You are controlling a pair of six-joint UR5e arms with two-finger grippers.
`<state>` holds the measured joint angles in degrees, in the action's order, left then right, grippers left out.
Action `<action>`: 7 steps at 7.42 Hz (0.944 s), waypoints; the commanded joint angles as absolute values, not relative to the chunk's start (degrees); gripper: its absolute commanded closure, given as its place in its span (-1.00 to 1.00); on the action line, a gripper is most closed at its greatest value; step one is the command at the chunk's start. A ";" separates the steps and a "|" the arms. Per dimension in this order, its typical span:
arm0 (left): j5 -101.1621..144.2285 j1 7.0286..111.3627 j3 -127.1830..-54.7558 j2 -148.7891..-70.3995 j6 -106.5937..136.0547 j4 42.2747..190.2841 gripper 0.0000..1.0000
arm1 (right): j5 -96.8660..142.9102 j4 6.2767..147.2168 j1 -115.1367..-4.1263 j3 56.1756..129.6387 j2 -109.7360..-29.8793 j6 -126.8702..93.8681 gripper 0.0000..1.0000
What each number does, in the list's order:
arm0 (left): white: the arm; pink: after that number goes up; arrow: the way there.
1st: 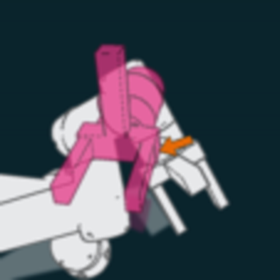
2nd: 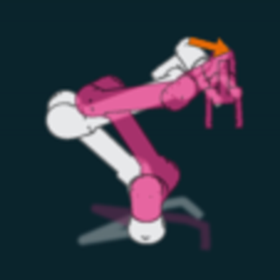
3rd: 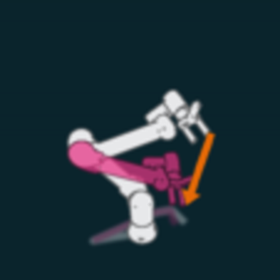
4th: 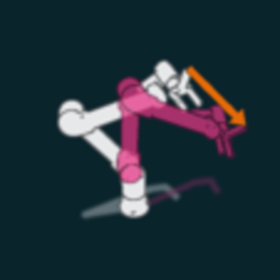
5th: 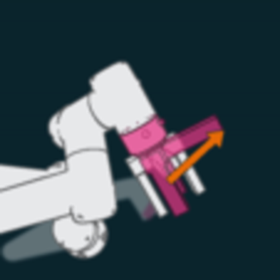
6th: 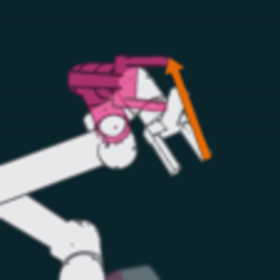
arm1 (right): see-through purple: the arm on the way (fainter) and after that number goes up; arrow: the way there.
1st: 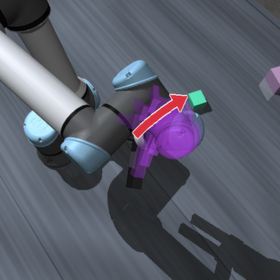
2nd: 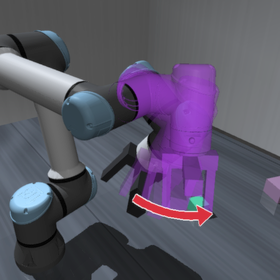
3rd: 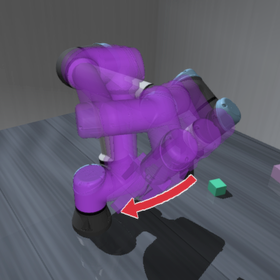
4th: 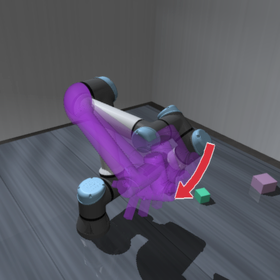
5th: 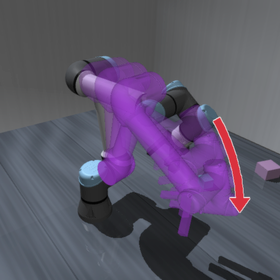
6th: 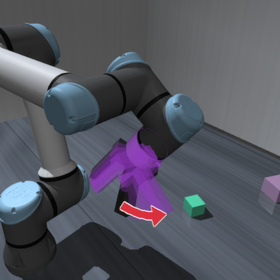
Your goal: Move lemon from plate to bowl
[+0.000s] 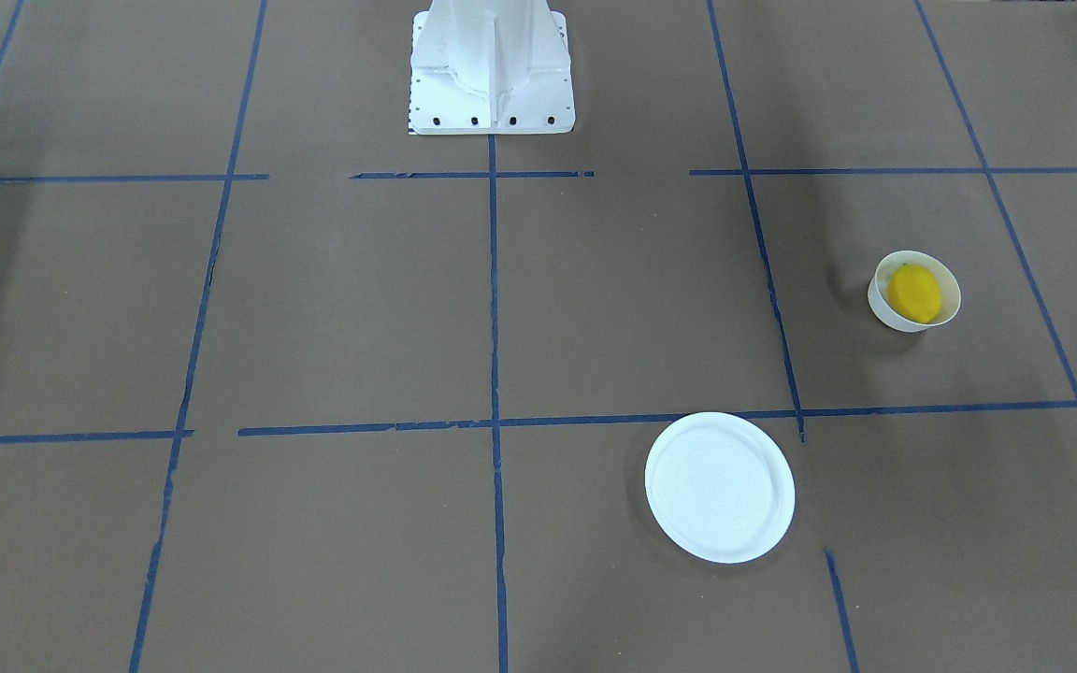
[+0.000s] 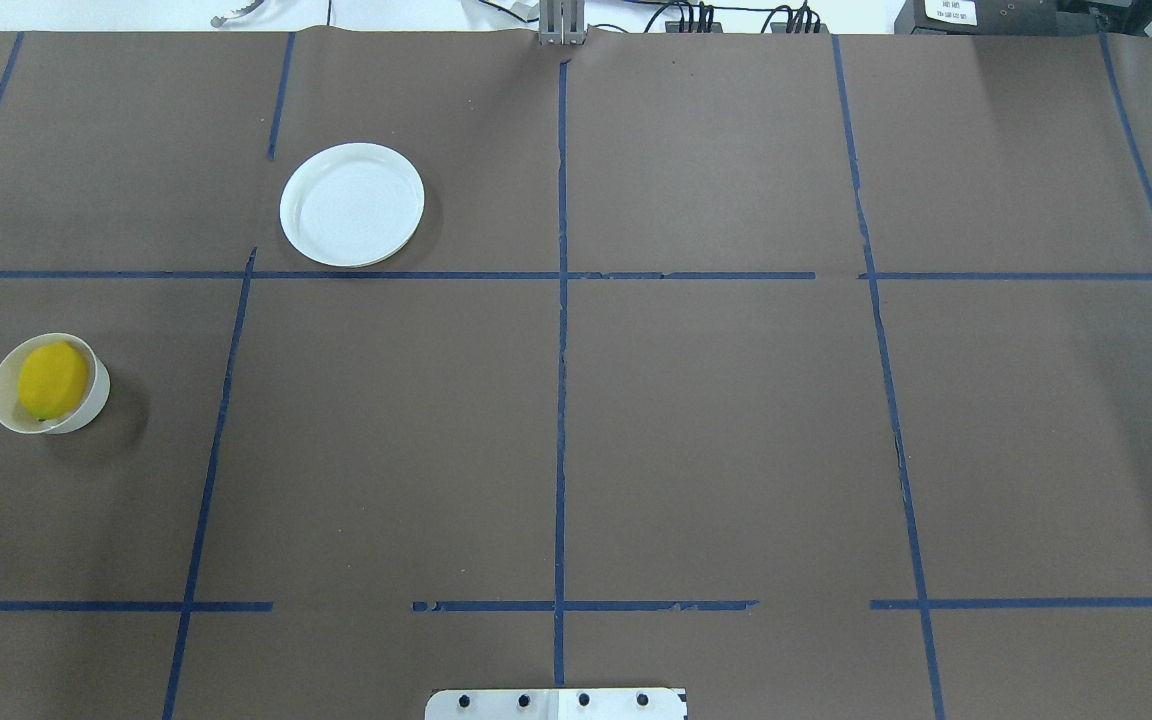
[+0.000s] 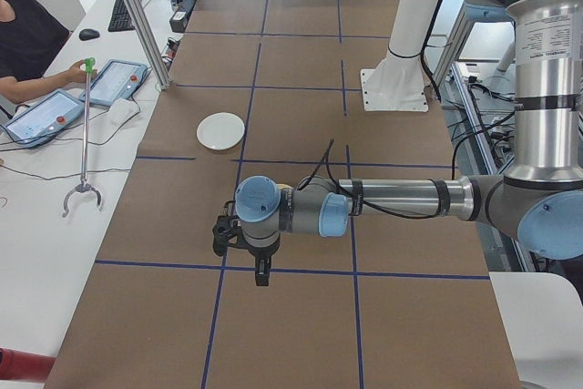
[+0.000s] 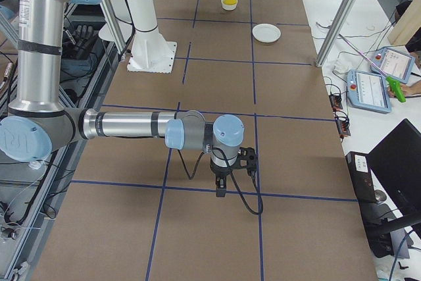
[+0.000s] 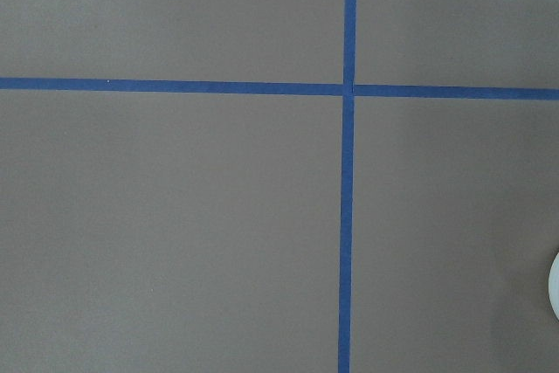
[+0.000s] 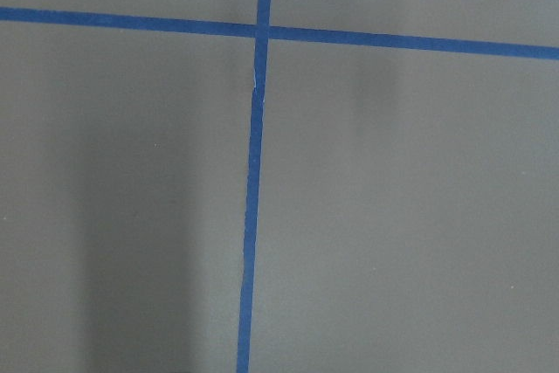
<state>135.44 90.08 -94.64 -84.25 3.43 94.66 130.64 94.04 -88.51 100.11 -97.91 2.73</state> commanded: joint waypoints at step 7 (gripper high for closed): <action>135.09 91.32 -94.48 -84.81 3.43 94.66 -1.00 | 130.61 94.04 -88.51 100.11 -97.91 2.72 -1.00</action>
